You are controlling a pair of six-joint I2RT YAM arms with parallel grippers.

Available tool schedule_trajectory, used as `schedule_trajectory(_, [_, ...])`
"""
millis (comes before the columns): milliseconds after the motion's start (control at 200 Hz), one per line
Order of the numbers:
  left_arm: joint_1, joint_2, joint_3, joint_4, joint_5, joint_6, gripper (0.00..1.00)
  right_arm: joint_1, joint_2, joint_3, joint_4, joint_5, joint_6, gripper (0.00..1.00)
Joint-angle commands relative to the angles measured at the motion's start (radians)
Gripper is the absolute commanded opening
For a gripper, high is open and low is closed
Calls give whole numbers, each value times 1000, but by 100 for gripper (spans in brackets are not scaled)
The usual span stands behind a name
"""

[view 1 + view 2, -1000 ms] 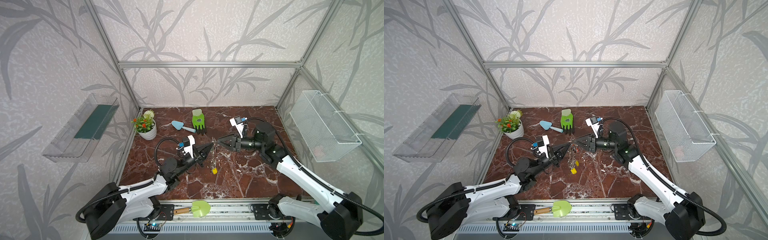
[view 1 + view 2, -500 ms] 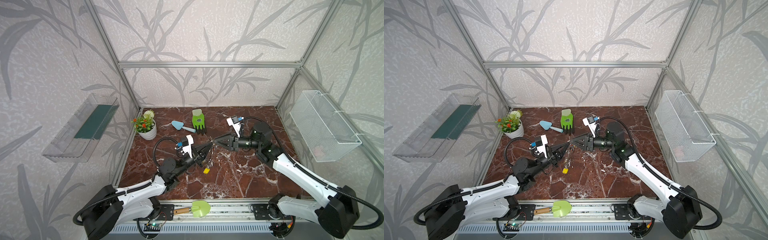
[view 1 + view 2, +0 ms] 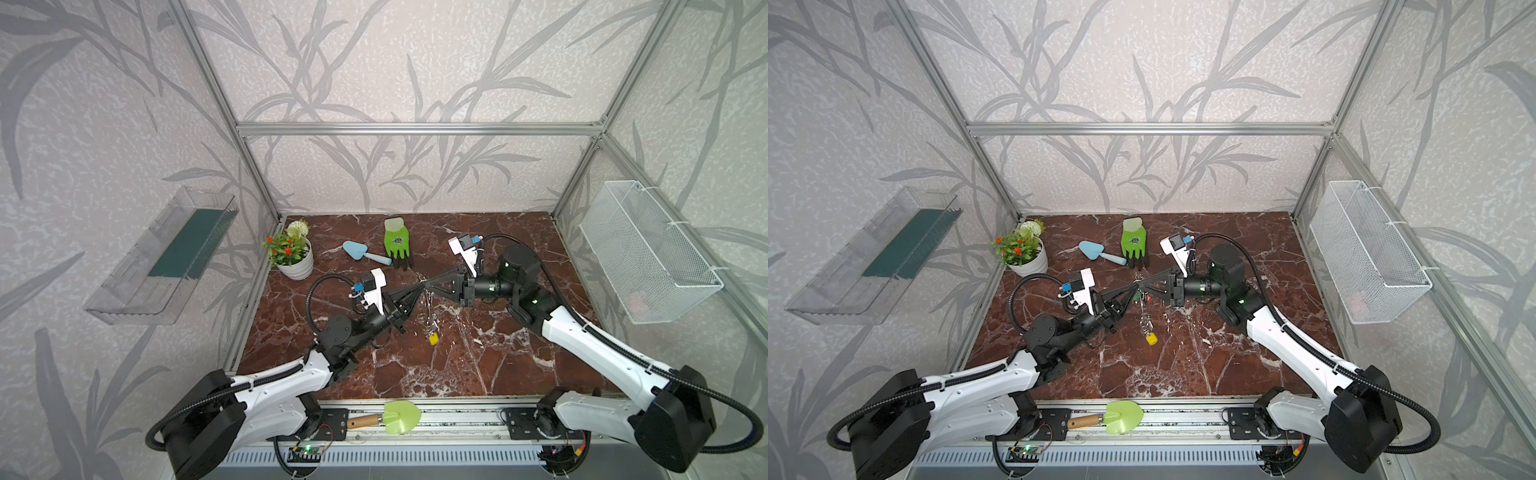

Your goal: Put the keys on the keyring

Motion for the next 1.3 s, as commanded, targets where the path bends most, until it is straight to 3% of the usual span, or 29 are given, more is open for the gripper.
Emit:
schedule_trajectory(0, [-5, -20, 12, 60, 11, 11, 0, 8, -3, -10, 15, -23, 14, 0])
schedule_trajectory(180, [-4, -72, 31, -97, -5, -12, 0, 7, -7, 4, -12, -8, -17, 0])
schedule_trajectory(330, [-1, -194, 55, -352, -29, 34, 3, 7, -17, 40, -150, 61, -138, 0])
schedule_trajectory(490, [19, -333, 129, -724, 3, 108, 21, 7, -12, 74, -245, 115, -221, 0])
schedule_trajectory(685, [41, -381, 309, -1152, 66, 208, 41, 7, -17, 84, -275, 118, -265, 0])
schedule_trajectory(890, [74, -264, 584, -1585, 235, 451, 50, 8, -46, 84, -311, 81, -320, 0])
schedule_trajectory(1135, [181, -90, 739, -1713, 438, 644, 53, 18, -74, 79, -327, 46, -346, 0])
schedule_trajectory(1295, [195, -12, 820, -1774, 533, 753, 48, 31, -83, 80, -341, 28, -363, 0])
